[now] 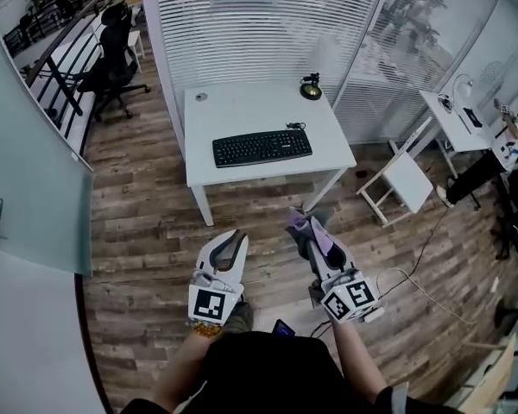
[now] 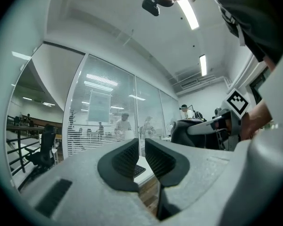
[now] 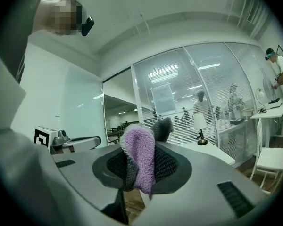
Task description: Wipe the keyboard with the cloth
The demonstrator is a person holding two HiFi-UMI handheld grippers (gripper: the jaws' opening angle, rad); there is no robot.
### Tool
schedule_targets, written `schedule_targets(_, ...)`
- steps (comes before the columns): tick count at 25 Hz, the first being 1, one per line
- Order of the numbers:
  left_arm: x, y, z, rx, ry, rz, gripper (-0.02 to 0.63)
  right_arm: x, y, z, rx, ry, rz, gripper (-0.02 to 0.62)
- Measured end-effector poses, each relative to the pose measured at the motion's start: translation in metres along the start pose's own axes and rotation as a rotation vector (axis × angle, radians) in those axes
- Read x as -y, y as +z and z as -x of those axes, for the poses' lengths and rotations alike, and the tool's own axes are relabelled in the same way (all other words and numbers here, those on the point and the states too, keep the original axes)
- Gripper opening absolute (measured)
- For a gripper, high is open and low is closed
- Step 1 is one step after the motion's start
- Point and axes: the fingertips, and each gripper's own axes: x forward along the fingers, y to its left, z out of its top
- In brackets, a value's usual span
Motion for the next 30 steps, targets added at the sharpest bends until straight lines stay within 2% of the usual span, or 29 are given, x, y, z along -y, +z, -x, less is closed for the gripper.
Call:
schedule_targets(6, -0.048, -0.011, -0.049, 0.003, -0.005, 0.018, 0.054, 0.031, 0.008, -0.063, -0.038, -0.01, 0.028, 0.094)
schedule_targets(17, -0.115, -0.042, -0.121, -0.052, 0.004, -0.024, 0.054, 0.094, -0.008, -0.164, -0.042, -0.019, -0.031, 0.094)
schedule_targets(25, -0.164, -0.064, -0.198, -0.094, 0.047, -0.06, 0.054, 0.175, -0.025, -0.255, -0.071, -0.005, -0.024, 0.094)
schedule_targets(30, -0.197, -0.078, -0.252, -0.119, 0.059, -0.069, 0.054, 0.243, -0.039, -0.308, -0.102, -0.026, -0.011, 0.094)
